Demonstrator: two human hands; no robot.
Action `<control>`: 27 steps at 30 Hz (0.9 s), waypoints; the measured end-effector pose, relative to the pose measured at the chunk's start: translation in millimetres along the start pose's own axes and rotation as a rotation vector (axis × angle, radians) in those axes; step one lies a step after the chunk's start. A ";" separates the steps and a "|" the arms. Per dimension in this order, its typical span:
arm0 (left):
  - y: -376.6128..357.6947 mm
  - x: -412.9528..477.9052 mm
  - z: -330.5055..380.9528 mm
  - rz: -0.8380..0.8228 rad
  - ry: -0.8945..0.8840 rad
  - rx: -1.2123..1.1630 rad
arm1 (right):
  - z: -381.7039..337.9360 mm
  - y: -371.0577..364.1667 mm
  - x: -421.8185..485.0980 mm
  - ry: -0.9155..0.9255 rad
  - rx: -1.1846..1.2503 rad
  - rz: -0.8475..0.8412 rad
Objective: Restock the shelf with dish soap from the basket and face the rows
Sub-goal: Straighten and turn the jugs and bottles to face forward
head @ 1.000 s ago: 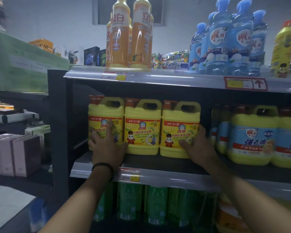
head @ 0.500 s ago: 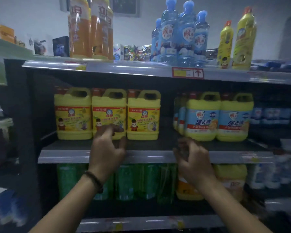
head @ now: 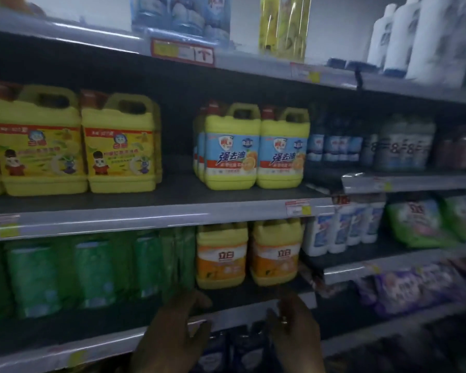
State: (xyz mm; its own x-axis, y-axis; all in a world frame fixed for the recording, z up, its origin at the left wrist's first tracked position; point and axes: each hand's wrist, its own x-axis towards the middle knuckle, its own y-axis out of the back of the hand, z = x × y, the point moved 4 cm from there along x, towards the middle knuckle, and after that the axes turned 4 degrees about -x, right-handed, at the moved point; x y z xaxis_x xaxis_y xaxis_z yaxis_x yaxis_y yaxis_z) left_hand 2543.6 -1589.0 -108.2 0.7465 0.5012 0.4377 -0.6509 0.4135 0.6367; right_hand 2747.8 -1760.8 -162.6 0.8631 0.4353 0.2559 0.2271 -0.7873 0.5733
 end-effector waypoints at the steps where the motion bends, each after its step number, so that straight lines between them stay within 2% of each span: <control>1: -15.7 6.7 -3.3 -0.020 0.019 -0.006 | 10.6 0.6 9.9 -0.012 0.003 0.004; 6: -84.6 42.5 -5.5 -0.055 0.099 -0.107 | 66.9 -5.0 60.1 -0.011 0.136 0.105; 9: -119.3 68.7 5.4 -0.115 0.127 -0.194 | 74.4 1.0 87.8 0.123 0.148 0.182; 11: -139.2 86.6 7.1 -0.128 0.150 -0.241 | 79.8 3.6 103.0 0.146 0.196 0.210; 15: -166.9 115.9 10.3 -0.070 0.174 -0.312 | 90.4 -4.8 121.7 0.174 0.259 0.202; 18: -178.5 129.2 23.0 0.008 0.089 -0.324 | 93.3 -9.7 133.7 0.232 0.327 0.172; 22: -186.5 132.6 26.9 0.049 0.068 -0.299 | 95.9 -24.6 150.7 0.187 0.456 0.066; 27: -197.9 132.6 24.2 0.045 0.070 -0.364 | 93.7 -31.4 157.9 0.193 0.390 0.016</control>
State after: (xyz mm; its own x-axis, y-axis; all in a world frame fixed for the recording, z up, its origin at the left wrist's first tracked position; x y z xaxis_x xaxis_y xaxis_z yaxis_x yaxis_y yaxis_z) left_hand 2774.8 -1622.7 -160.8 0.7127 0.5710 0.4075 -0.6991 0.6263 0.3450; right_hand 2919.2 -1708.3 -213.1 0.7763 0.4662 0.4243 0.3998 -0.8845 0.2403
